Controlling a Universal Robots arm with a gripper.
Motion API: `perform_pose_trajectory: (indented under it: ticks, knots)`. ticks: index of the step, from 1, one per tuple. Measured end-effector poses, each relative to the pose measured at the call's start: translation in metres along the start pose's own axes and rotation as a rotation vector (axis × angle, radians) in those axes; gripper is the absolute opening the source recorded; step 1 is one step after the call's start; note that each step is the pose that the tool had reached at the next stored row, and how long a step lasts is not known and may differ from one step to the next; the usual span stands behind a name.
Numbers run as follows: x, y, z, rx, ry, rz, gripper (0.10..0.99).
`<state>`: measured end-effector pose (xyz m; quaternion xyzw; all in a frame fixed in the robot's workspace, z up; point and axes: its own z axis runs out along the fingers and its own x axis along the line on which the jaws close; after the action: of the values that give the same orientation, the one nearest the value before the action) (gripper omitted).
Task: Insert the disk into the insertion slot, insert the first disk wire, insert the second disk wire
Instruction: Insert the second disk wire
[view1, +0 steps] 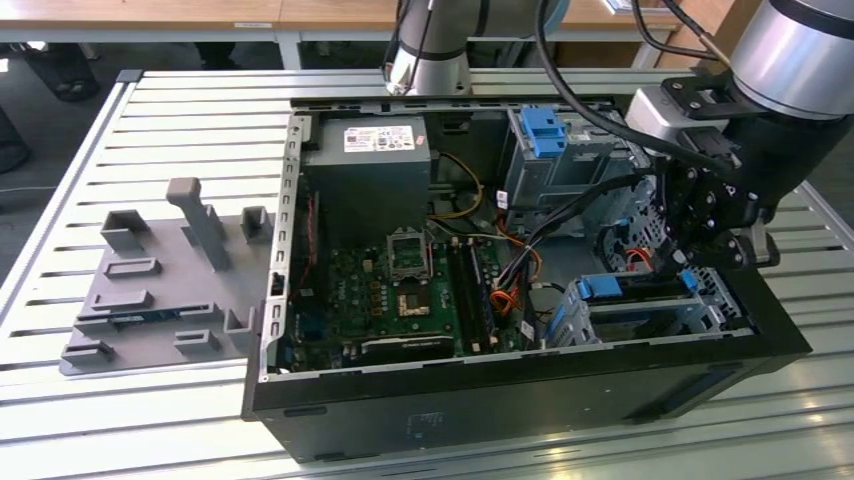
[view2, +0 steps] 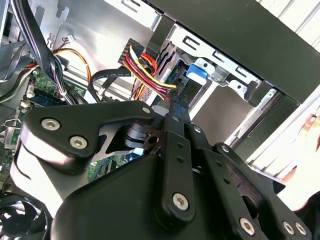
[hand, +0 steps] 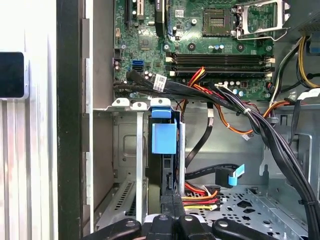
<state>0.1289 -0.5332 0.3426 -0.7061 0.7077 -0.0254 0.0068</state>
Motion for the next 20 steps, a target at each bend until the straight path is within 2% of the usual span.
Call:
perform_pose_trajectory:
  ticks: [4, 12, 18, 20]
  knots:
    - [0.0000, 0.0006, -0.0004, 0.000, -0.0007, 0.000, 0.106]
    - [0.0001, 0.0124, -0.0011, 0.000, -0.0036, 0.000, 0.106]
    - [0.0004, 0.0157, -0.0127, 0.000, -0.0039, 0.000, 0.106]
    - [0.0004, 0.0184, -0.0141, 0.000, -0.0051, 0.000, 0.106]
